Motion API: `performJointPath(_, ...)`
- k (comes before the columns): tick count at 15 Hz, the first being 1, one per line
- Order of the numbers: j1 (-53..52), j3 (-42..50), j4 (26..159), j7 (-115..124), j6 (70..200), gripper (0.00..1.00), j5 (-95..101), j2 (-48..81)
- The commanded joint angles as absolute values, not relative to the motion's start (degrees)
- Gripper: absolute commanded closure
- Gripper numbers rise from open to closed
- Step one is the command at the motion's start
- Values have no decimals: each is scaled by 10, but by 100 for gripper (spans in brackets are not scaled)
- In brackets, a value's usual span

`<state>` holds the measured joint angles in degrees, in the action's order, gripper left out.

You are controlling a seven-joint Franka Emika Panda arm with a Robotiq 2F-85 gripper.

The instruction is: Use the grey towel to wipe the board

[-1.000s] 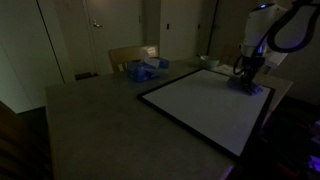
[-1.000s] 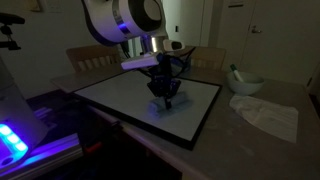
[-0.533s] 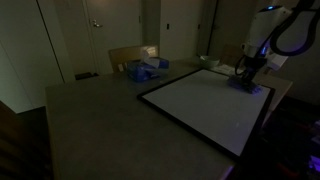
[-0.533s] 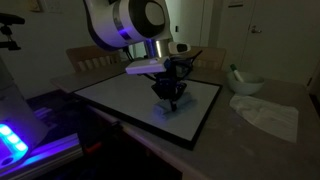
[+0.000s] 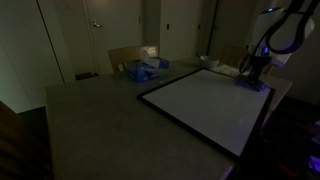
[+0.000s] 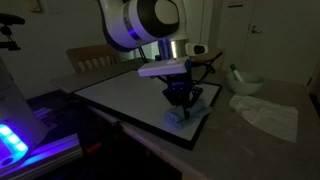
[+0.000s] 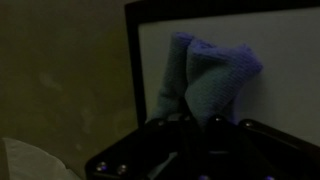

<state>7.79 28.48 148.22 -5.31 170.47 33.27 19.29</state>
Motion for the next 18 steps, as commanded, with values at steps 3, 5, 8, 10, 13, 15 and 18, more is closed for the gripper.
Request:
performJointPath(3, 68, 311, 1447, -54, 1692, 98, 352, 236)
performJointPath(5, 47, 327, 1458, -37, 1697, 98, 365, 228)
performJointPath(8, 6, 365, 1471, -4, 1687, 98, 419, 218)
performJointPath(10, -18, 389, 1478, 28, 1662, 98, 455, 207)
performJointPath(13, -34, 411, 1483, 88, 1634, 98, 511, 200)
performJointPath(15, -23, 398, 1493, 119, 1622, 98, 520, 192)
performJointPath(18, -14, 362, 1518, 150, 1601, 98, 498, 175)
